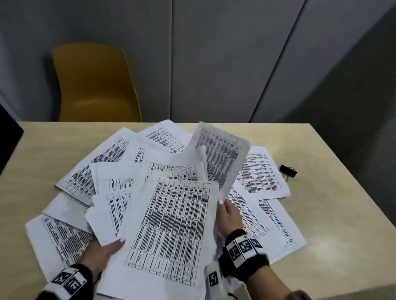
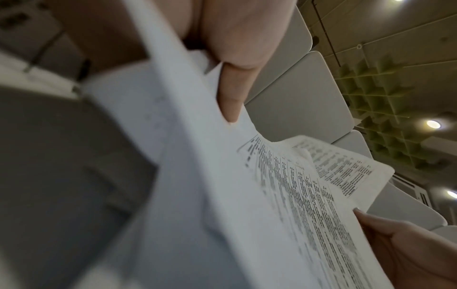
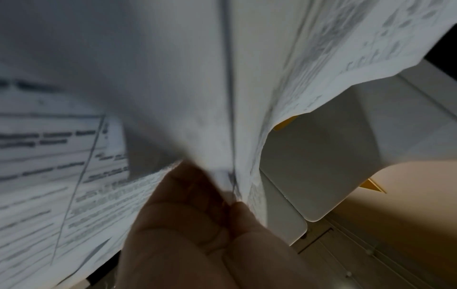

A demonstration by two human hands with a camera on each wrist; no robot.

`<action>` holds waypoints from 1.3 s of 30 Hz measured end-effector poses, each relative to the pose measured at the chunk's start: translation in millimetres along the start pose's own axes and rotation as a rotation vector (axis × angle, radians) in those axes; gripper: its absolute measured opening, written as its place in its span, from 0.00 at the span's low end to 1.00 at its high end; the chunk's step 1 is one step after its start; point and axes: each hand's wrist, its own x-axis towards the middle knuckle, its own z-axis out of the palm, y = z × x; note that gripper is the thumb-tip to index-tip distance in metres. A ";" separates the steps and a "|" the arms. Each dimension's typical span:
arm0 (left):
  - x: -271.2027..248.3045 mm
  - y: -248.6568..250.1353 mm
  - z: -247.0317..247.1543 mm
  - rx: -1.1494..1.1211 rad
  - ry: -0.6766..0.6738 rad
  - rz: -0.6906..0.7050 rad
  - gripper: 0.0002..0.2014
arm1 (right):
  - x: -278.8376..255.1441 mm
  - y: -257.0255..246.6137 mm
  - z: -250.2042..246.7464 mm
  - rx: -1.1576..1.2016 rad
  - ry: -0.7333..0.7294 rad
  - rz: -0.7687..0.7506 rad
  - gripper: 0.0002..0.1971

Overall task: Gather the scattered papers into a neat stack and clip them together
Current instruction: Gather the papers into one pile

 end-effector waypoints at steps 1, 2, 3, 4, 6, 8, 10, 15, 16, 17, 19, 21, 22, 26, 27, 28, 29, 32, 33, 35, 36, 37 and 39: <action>0.5 -0.2 -0.1 -0.004 0.004 0.007 0.22 | 5.9 3.2 -1.6 -0.024 0.044 0.004 0.13; 0.5 0.8 -0.2 -0.005 0.021 -0.002 0.22 | 12.1 5.6 -4.8 -0.061 0.082 0.012 0.13; 0.4 1.4 0.0 -0.010 0.024 0.004 0.21 | 18.1 7.8 -9.6 -0.105 0.104 0.024 0.13; 0.5 1.2 -0.7 -0.024 0.022 0.002 0.21 | 22.6 7.9 -14.5 -0.151 0.104 0.036 0.13; -1.9 3.1 0.3 -0.025 0.017 0.010 0.20 | 29.2 9.6 -21.9 -0.232 0.020 0.049 0.11; -6.5 6.8 2.8 -0.032 0.000 0.026 0.17 | 26.7 11.7 -23.2 -0.294 -0.133 0.056 0.11; -9.7 9.2 5.2 -0.048 0.003 0.024 0.17 | 18.5 13.6 -20.8 -0.305 -0.262 0.064 0.11; -10.7 9.4 3.7 -0.069 0.003 -0.004 0.19 | 22.0 21.7 -24.2 -0.261 -0.213 0.050 0.07; -12.3 10.4 4.6 -0.067 0.012 -0.012 0.16 | 28.9 21.7 -30.0 -0.289 -0.127 0.044 0.03; -13.4 10.9 4.9 -0.063 0.030 -0.004 0.18 | 36.4 21.1 -37.3 -0.358 -0.018 0.052 0.07; -10.4 9.0 4.6 -0.093 0.039 -0.002 0.22 | 49.7 18.9 -55.4 -0.574 0.157 0.105 0.18; -5.9 5.4 1.8 -0.095 0.061 0.001 0.22 | 59.3 16.6 -70.5 -0.716 0.203 0.192 0.25; -5.5 5.3 1.3 -0.094 0.067 -0.005 0.22 | 62.5 16.5 -74.7 -0.717 0.171 0.216 0.26; -1.2 3.5 0.1 -0.094 0.080 -0.023 0.22 | 56.8 18.3 -73.8 -0.740 -0.111 0.188 0.12; -0.7 3.6 0.1 -0.103 0.090 -0.033 0.22 | 54.4 18.7 -72.6 -0.748 -0.162 0.188 0.09; -0.7 3.9 0.3 -0.104 0.092 -0.043 0.22 | 53.8 19.7 -72.7 -0.697 -0.161 0.202 0.08; -0.9 4.1 0.2 -0.094 0.102 -0.047 0.22 | 55.6 20.7 -73.5 -0.601 -0.098 0.231 0.10; -0.5 4.9 1.5 -0.082 0.107 -0.051 0.20 | 71.6 16.6 -83.9 -0.267 0.316 0.336 0.28; -0.7 5.1 2.1 -0.077 0.112 -0.047 0.20 | 78.4 13.0 -88.4 -0.178 0.398 0.404 0.33; -2.0 6.6 3.4 -0.071 0.116 -0.040 0.19 | 91.5 5.4 -96.6 -0.045 0.475 0.534 0.37; -2.1 7.2 3.4 -0.070 0.114 -0.034 0.19 | 99.1 3.8 -98.9 0.011 0.494 0.580 0.38; -2.3 7.5 2.9 -0.071 0.112 -0.035 0.18 | 106.0 3.6 -100.0 0.066 0.504 0.610 0.38; -2.9 7.7 2.9 -0.071 0.104 -0.027 0.13 | 114.0 1.0 -98.4 0.172 0.505 0.636 0.38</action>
